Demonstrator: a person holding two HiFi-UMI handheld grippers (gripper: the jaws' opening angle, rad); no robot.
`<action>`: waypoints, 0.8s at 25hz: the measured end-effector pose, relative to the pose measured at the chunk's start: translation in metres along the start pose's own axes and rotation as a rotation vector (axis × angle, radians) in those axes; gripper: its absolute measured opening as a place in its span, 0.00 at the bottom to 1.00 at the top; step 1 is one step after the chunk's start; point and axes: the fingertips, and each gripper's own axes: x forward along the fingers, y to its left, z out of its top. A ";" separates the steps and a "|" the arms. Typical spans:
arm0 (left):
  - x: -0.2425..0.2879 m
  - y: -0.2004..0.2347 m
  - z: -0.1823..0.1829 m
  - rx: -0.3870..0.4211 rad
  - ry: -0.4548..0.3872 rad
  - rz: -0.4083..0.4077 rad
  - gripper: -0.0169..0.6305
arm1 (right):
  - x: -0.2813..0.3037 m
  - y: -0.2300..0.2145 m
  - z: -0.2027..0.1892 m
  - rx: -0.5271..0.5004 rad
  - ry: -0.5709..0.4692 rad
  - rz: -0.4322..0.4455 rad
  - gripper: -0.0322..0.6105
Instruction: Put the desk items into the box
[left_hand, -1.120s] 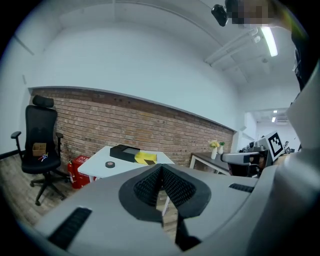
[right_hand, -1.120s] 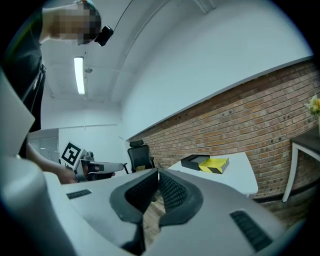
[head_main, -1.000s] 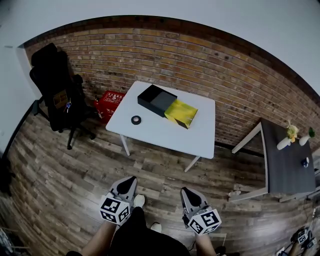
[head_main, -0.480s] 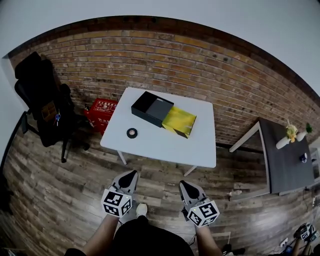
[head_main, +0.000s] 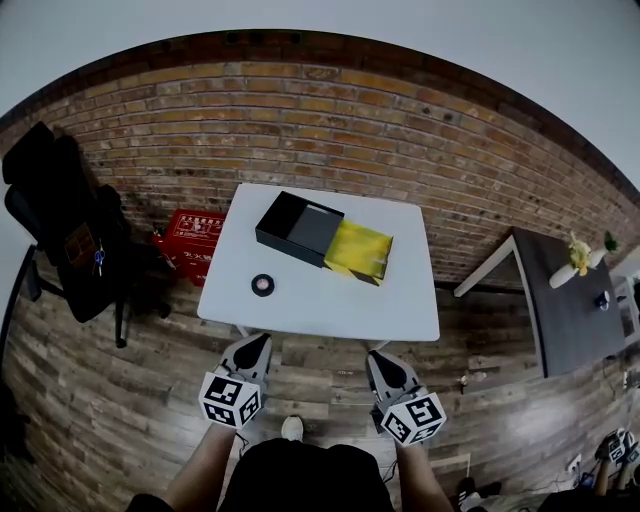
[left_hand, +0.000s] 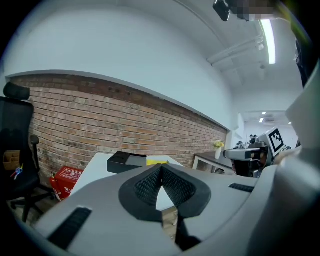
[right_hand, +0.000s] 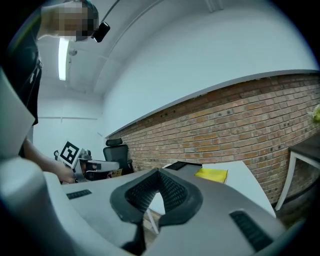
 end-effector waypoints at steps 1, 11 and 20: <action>0.002 0.006 0.000 -0.002 0.002 -0.004 0.05 | 0.005 0.000 0.000 0.001 0.002 -0.007 0.08; 0.014 0.037 -0.007 -0.046 0.024 -0.030 0.05 | 0.030 -0.002 0.007 0.020 0.027 -0.039 0.08; 0.033 0.047 -0.010 -0.053 0.039 -0.011 0.05 | 0.054 -0.018 0.006 0.029 0.035 -0.015 0.08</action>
